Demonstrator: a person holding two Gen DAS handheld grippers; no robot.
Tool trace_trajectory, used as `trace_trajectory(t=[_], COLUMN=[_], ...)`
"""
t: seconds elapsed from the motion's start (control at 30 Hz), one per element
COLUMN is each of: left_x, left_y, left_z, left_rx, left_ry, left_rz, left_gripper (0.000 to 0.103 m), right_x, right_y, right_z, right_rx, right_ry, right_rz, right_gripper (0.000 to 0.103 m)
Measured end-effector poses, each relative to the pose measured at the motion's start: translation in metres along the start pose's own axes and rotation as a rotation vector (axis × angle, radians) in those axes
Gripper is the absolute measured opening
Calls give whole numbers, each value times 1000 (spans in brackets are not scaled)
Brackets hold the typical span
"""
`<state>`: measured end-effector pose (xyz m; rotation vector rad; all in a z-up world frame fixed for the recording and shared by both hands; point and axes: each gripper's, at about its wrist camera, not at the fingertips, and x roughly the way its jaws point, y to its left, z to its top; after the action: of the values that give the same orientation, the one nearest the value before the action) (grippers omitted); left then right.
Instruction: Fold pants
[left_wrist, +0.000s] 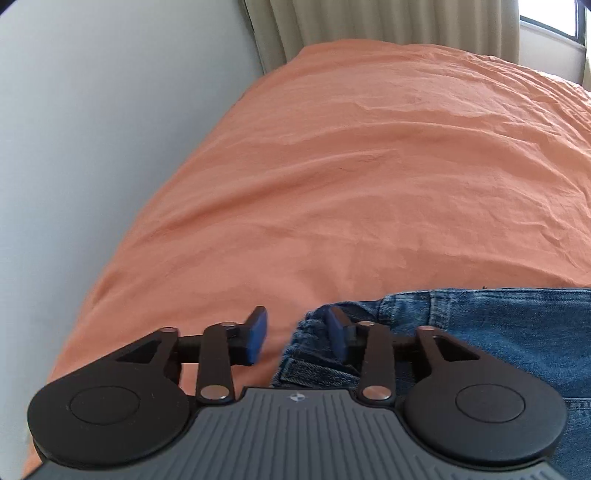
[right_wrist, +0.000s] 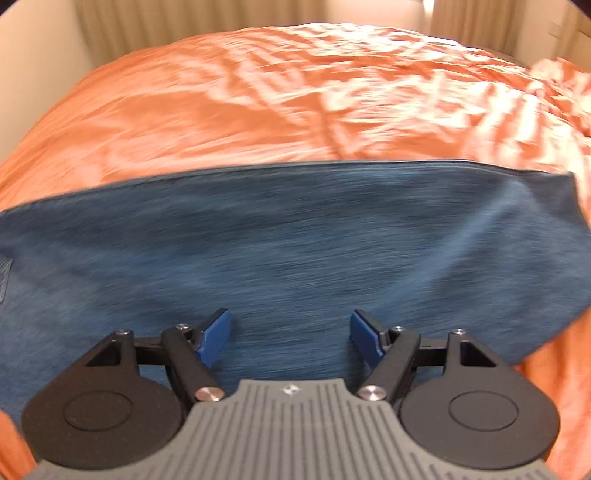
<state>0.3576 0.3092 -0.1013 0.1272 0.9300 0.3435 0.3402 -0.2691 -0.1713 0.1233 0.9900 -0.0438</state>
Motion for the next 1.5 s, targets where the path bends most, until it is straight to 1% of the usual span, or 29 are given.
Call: trace_trajectory(t=[0.03,0.07,0.13,0.23,0.27,0.33,0.37,0.4,0.47,0.5,0.53,0.57,0.63,0.73,0.87,0.9,0.93,0.97,1.03,1.1,1.13,1.17,1.2,1.23,1.27,1.3,1.37,1.43,1.5], left_x=[-11,-20,-39,-64,-71,-83,-88,-92,-100,-102,-105,-108,-110,-121,-144,-150,-155,-159,-164,-167,-169,-169,-171,-172,-173,-174,-177,-181,-185], left_y=[-1,-1,-1,-11,-17,-31,-39,-48,-67,-76,-86,-92,-100,-106,-115,-118,-122,-124,-127,-130,-132,-134,-135,-137,-139,-141,-145,-150,-151], left_z=[2,3,5,9,9,7,4,1,-5,-9,-13,-17,-24,-40,-58,-62,-66,-69,-75,-79,-82,-83,-85,-88,-90,-93,-100,-106,-114], left_rx=[8,7,-8,-38,-45,-53,-53,-50,-29,-13,0,5,1,-37,-71,-72,-72,-73,-83,-90,-97,-103,-105,-109,-113,-114,-104,-86,-89], left_ry=[-24,-42,-53,-56,-49,-30,-17,-7,1,4,10,17,40,71,80,80,80,81,89,101,108,114,121,129,136,145,159,180,209], left_rz=[28,38,29,-29,-53,-108,-139,-157,-172,-167,-156,-148,-144,-139,-164,-163,-161,-162,-163,-174,-179,-183,-192,-206,-218,-234,-258,-264,-260], left_gripper=[72,75,75,75,75,74,71,70,70,70,70,70,70,69,68,68,68,68,68,68,68,68,68,68,68,68,68,68,67], right_x=[-5,-9,-20,-35,-38,-44,-48,-50,-50,-48,-45,-38,-25,-5,9,12,17,20,26,23,15,2,-11,-21,-22,-16,3,15,23], right_y=[-20,-39,-80,-147,-175,-221,-247,-268,-310,-329,-346,-361,-381,-397,-407,-407,-406,-406,-406,-410,-411,-411,-408,-401,-396,-395,-402,-403,-397], right_z=[3,6,11,14,15,11,7,3,-8,-14,-20,-27,-36,-44,-49,-49,-47,-46,-48,-48,-44,-38,-29,-20,-14,-13,-20,-26,-27], right_rx=[30,61,136,293,367,480,540,592,700,753,804,852,907,961,1041,1050,1047,1037,1040,1054,1040,994,920,822,758,738,772,761,717], right_ry=[-12,-23,-44,-66,-73,-90,-101,-110,-117,-116,-114,-109,-91,-81,-134,-137,-133,-117,-97,-115,-144,-200,-250,-274,-257,-222,-146,-125,-119], right_rz=[-21,-42,-74,-94,-95,-99,-99,-97,-85,-76,-65,-44,9,76,207,231,236,222,211,234,240,251,246,208,162,128,99,82,47], right_gripper=[66,66,65,63,62,56,54,53,45,39,36,35,28,22,24,27,29,29,11,6,5,4,4,3,2,2,2,2,1])
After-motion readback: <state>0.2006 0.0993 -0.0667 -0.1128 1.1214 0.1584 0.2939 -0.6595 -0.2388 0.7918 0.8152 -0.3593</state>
